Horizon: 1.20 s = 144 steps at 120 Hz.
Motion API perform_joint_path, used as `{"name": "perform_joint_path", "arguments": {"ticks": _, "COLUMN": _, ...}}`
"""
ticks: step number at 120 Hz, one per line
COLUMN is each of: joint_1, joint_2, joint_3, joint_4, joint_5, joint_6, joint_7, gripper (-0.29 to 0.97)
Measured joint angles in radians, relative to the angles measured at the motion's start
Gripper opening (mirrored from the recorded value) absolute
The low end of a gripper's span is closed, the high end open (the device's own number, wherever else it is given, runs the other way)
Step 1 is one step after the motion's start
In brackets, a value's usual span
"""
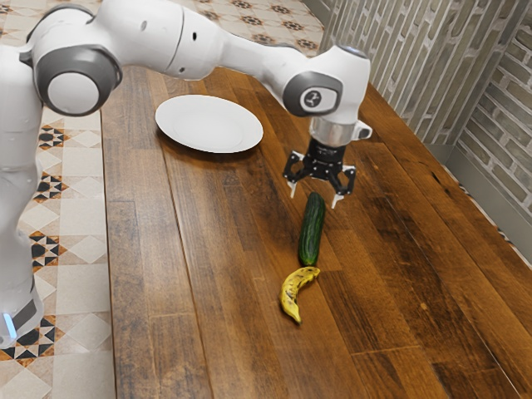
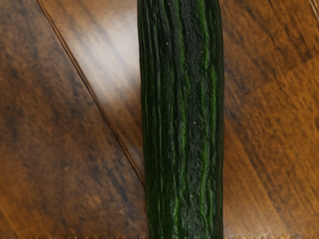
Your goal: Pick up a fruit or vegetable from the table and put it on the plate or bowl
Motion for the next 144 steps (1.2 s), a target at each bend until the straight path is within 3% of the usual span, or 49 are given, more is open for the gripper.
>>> {"name": "perform_joint_path", "arguments": {"ticks": 85, "joint_1": -0.042, "joint_2": 0.047, "joint_3": 0.0, "joint_4": -0.02, "joint_5": 0.015, "joint_6": 0.026, "joint_7": -0.144, "gripper": 0.68}}
{"name": "perform_joint_path", "arguments": {"ticks": 144, "joint_1": -0.017, "joint_2": 0.133, "joint_3": 0.0, "joint_4": 0.053, "joint_5": 0.044, "joint_6": 0.027, "joint_7": -0.097, "gripper": 0.68}}
